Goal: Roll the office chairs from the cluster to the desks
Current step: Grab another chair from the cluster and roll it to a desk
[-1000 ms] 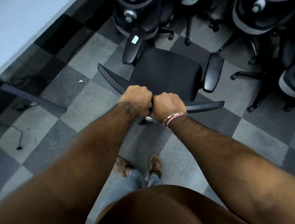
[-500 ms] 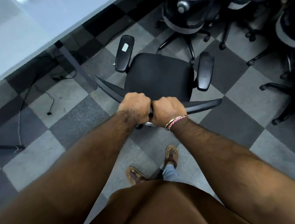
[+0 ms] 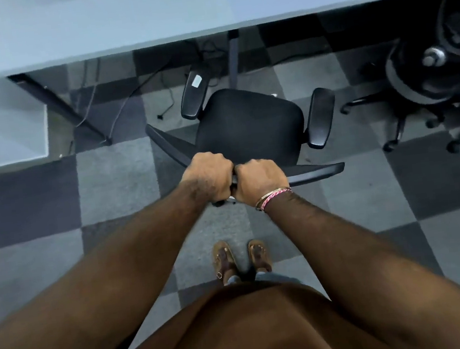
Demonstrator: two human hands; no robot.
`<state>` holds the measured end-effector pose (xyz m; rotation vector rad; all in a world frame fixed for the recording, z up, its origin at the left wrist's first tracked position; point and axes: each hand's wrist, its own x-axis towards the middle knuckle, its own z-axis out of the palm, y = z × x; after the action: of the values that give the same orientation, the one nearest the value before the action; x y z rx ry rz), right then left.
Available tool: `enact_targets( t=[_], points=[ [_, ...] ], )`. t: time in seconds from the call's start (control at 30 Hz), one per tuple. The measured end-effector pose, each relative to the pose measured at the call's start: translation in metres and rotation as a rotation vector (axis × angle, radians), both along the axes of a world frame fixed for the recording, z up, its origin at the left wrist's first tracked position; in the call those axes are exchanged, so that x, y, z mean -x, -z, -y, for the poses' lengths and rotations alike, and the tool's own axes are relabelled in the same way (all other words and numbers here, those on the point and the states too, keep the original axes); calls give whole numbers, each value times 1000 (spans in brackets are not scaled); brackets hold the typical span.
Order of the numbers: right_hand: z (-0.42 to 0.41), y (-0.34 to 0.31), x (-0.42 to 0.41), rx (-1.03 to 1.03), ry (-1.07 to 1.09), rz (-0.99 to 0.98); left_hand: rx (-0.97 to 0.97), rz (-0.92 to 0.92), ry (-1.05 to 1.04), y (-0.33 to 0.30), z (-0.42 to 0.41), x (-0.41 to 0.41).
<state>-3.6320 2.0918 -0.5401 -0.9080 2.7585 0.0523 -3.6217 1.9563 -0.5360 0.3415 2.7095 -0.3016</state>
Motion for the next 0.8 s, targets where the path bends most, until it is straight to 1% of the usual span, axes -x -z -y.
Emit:
enact_targets(
  t=[0.2, 0.3, 0.4, 0.57, 0.8],
  points=[
    [44, 0, -4, 23, -250, -38, 8, -22, -241, 0, 38, -36],
    [68, 0, -5, 30, -415, -41, 6, -37, -405, -1, 54, -58],
    [87, -1, -7, 23, -533, -47, 1, -35, -509, -2, 66, -75],
    [126, 1, -25, 30, -754, -46, -30, -47, -731, -1, 85, -117],
    [175, 3, -60, 18, -991, -28, -27, -41, -924, -6, 106, -175]
  ],
)
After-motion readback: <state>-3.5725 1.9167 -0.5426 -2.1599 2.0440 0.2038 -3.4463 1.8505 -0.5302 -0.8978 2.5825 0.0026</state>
